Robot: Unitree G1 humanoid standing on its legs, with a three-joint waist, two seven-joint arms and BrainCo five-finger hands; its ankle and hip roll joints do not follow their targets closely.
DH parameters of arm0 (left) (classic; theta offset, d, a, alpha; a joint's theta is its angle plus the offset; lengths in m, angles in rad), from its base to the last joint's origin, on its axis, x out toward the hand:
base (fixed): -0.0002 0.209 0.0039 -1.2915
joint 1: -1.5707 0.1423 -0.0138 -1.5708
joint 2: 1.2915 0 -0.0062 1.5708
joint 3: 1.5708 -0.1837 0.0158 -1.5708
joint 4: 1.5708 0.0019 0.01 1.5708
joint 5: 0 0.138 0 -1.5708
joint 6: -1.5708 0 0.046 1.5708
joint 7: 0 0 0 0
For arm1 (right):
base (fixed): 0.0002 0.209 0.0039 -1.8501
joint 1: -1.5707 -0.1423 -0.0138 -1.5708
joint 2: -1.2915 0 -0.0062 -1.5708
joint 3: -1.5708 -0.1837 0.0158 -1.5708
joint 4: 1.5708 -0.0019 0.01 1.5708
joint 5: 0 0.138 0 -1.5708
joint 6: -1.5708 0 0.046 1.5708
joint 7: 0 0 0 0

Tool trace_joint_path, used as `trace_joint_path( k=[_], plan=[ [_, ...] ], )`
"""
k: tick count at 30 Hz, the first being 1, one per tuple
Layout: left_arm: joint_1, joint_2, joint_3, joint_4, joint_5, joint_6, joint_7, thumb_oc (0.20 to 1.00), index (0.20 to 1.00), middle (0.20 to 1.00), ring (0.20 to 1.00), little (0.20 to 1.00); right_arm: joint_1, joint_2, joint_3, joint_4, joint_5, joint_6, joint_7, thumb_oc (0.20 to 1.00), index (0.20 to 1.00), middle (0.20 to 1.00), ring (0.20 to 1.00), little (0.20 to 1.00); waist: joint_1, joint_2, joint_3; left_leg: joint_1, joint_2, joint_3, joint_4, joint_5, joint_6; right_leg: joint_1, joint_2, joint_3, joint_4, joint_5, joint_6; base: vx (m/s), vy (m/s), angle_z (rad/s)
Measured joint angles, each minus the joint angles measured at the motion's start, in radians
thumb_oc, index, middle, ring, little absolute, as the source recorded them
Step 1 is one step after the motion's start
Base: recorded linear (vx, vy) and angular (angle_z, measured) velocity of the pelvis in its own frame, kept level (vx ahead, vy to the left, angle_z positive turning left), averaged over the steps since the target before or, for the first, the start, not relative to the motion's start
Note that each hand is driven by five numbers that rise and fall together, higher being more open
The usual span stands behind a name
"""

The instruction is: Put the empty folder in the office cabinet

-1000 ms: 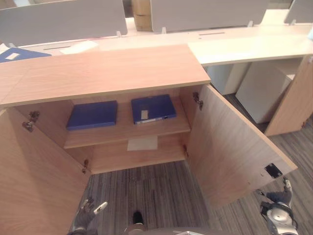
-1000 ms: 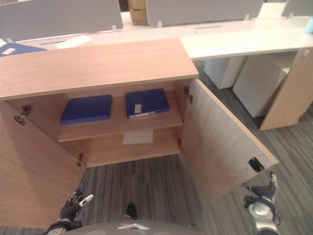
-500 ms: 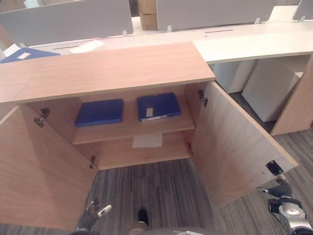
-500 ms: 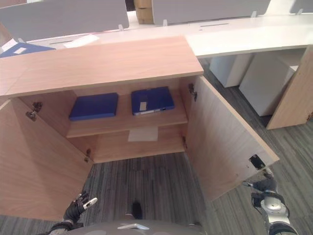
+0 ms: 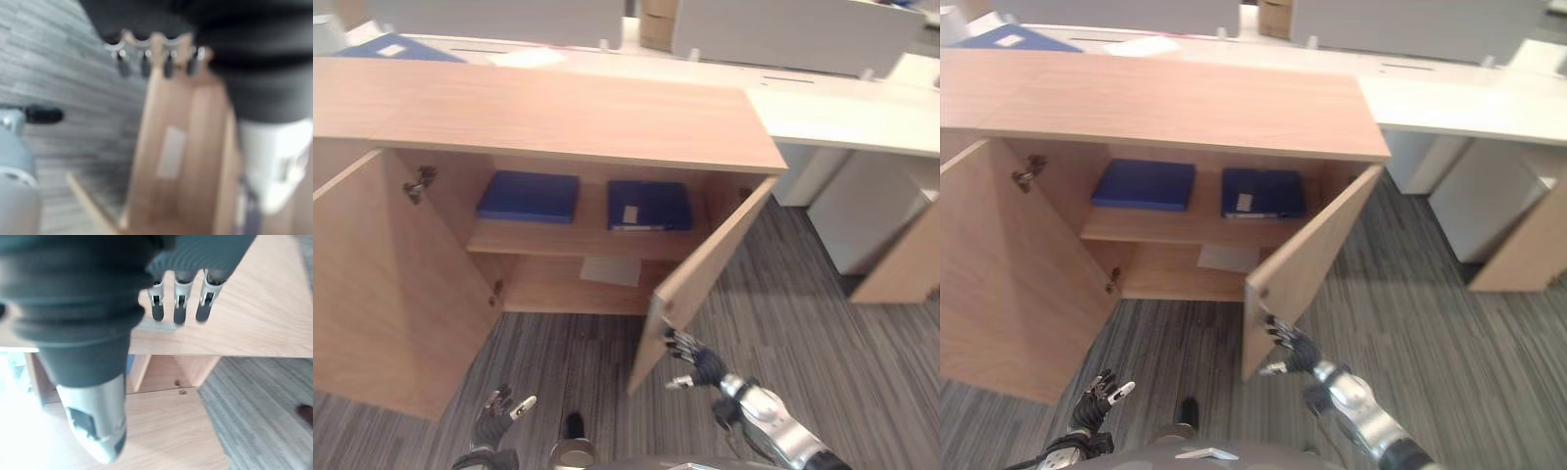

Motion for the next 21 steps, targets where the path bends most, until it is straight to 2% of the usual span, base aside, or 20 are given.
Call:
trace_joint_path(
  k=[3, 5, 7, 8, 10, 12, 13, 14, 15, 17, 18, 19, 20, 21],
  plan=[
    [0.017, 0.001, 0.0, -0.006, -0.02, -0.022, 0.025, 1.0, 1.0, 1.0, 1.0, 1.0, -0.079, 0.01, 0.039, 0.005, -0.032, -0.003, 0.006, 1.0, 1.0, 1.0, 1.0, 1.0, 0.043, 0.003, 0.002, 0.0, -0.007, -0.028, 0.0, 0.0, 0.0, 0.022, 0.0, -0.032, 0.003, -0.008, 0.005, 0.04, 0.017, 0.28],
    [0.031, 0.0, 0.001, -0.018, -0.02, -0.026, 0.036, 1.0, 1.0, 1.0, 1.0, 1.0, -0.104, 0.017, 0.062, 0.009, -0.042, -0.003, -0.01, 1.0, 1.0, 1.0, 1.0, 1.0, 0.054, 0.002, 0.003, 0.0, -0.01, -0.043, 0.0, 0.001, 0.0, 0.034, 0.002, -0.048, 0.003, -0.009, 0.005, 0.03, 0.009, 0.25],
    [0.025, -0.006, 0.0, -0.018, -0.019, -0.044, 0.061, 1.0, 1.0, 1.0, 1.0, 1.0, -0.184, 0.037, 0.096, 0.055, -0.049, -0.004, -0.071, 1.0, 1.0, 1.0, 1.0, 1.0, 0.077, 0.004, 0.005, -0.001, -0.01, -0.067, 0.001, 0.003, -0.003, 0.049, 0.007, -0.073, 0.004, -0.017, 0.003, 0.01, -0.003, 0.31],
    [0.022, -0.007, 0.0, -0.02, -0.016, -0.06, 0.083, 1.0, 1.0, 1.0, 1.0, 1.0, -0.233, 0.067, 0.095, 0.1, -0.049, -0.002, -0.109, 1.0, 1.0, 1.0, 1.0, 1.0, 0.102, 0.008, 0.011, -0.001, -0.011, -0.079, 0.001, 0.011, -0.004, 0.059, 0.009, -0.088, 0.004, -0.018, 0.001, 0.0, -0.004, 0.38],
    [0.008, -0.005, 0.001, -0.02, -0.011, -0.084, 0.147, 1.0, 1.0, 1.0, 1.0, 1.0, -0.328, 0.114, 0.074, 0.235, -0.048, 0.002, -0.188, 1.0, 1.0, 1.0, 1.0, 1.0, 0.119, 0.009, 0.013, 0.0, -0.014, -0.099, 0.009, 0.013, -0.006, 0.067, 0.011, -0.107, 0.004, -0.021, -0.004, -0.04, -0.027, 0.31],
    [-0.02, -0.005, 0.006, -0.02, -0.006, -0.104, 0.238, 1.0, 1.0, 1.0, 1.0, 1.0, -0.357, 0.118, 0.003, 0.32, -0.045, -0.001, -0.233, 1.0, 1.0, 1.0, 1.0, 1.0, 0.154, 0.013, 0.016, -0.003, -0.022, -0.111, 0.01, 0.016, -0.007, 0.073, 0.007, -0.122, 0.004, -0.02, -0.004, -0.06, -0.077, 0.19],
    [-0.02, -0.005, 0.006, -0.02, -0.006, -0.104, 0.238, 1.0, 1.0, 1.0, 1.0, 1.0, -0.357, 0.118, 0.003, 0.32, -0.045, -0.001, -0.233, 1.0, 1.0, 1.0, 1.0, 1.0, 0.154, 0.013, 0.016, -0.003, -0.022, -0.111, 0.01, 0.016, -0.007, 0.073, 0.007, -0.122, 0.004, -0.02, -0.004, -0.04, -0.077, 0.2],
    [-0.025, -0.005, 0.028, -0.021, -0.007, -0.118, 0.301, 1.0, 1.0, 1.0, 1.0, 1.0, -0.36, 0.119, -0.053, 0.376, -0.043, 0.001, -0.252, 1.0, 1.0, 1.0, 1.0, 1.0, 0.158, 0.013, 0.016, -0.002, -0.027, -0.123, 0.01, 0.017, -0.006, 0.081, 0.003, -0.127, 0.004, -0.02, -0.004, -0.06, -0.131, 0.18],
    [-0.026, -0.003, 0.074, -0.023, -0.007, -0.138, 0.359, 1.0, 1.0, 1.0, 1.0, 1.0, -0.339, 0.106, -0.093, 0.384, -0.032, 0.004, -0.272, 1.0, 1.0, 1.0, 1.0, 1.0, 0.157, 0.01, 0.017, -0.002, -0.027, -0.127, 0.01, 0.016, -0.006, 0.084, 0.003, -0.127, 0.004, -0.022, -0.006, -0.11, -0.231, 0.17],
    [-0.028, 0.005, 0.161, -0.026, 0.005, -0.144, 0.444, 1.0, 1.0, 1.0, 1.0, 1.0, -0.281, 0.06, -0.098, 0.375, -0.027, 0.001, -0.282, 1.0, 1.0, 1.0, 1.0, 1.0, 0.154, 0.009, 0.02, -0.002, -0.023, -0.136, 0.01, 0.019, -0.01, 0.085, 0.008, -0.128, 0.004, -0.023, -0.007, -0.15, -0.28, 0.06],
    [-0.026, 0.009, 0.202, -0.043, 0.043, -0.154, 0.507, 1.0, 1.0, 1.0, 1.0, 1.0, -0.219, 0.026, -0.099, 0.371, -0.026, 0.008, -0.282, 1.0, 1.0, 1.0, 1.0, 1.0, 0.153, 0.018, 0.028, -0.001, -0.018, -0.149, 0.011, 0.03, -0.019, 0.089, 0.016, -0.138, 0.004, -0.025, -0.01, -0.1, -0.17, 0.08],
    [-0.026, 0.009, 0.202, -0.043, 0.043, -0.154, 0.507, 1.0, 1.0, 1.0, 1.0, 1.0, -0.219, 0.026, -0.099, 0.371, -0.026, 0.008, -0.282, 1.0, 1.0, 1.0, 1.0, 1.0, 0.153, 0.018, 0.028, -0.001, -0.018, -0.149, 0.011, 0.03, -0.019, 0.089, 0.016, -0.138, 0.004, -0.025, -0.01, -0.1, -0.132, 0.24],
    [-0.02, 0.022, 0.225, -0.069, 0.07, -0.174, 0.56, 1.0, 1.0, 1.0, 1.0, 1.0, -0.155, -0.013, -0.103, 0.367, -0.026, 0.017, -0.282, 1.0, 1.0, 1.0, 1.0, 1.0, 0.151, 0.024, 0.037, -0.003, -0.01, -0.159, 0.011, 0.038, -0.025, 0.096, 0.028, -0.153, 0.004, -0.033, -0.013, -0.09, -0.081, 0.21],
    [0.003, 0.042, 0.245, -0.103, 0.092, -0.187, 0.601, 1.0, 1.0, 1.0, 1.0, 1.0, -0.072, -0.044, -0.115, 0.364, -0.026, 0.054, -0.286, 1.0, 1.0, 1.0, 1.0, 1.0, 0.152, 0.036, 0.047, -0.007, 0.01, -0.165, 0.011, 0.045, -0.036, 0.095, 0.051, -0.154, 0.004, -0.047, -0.013, -0.16, -0.098, 0.21]
  ],
)
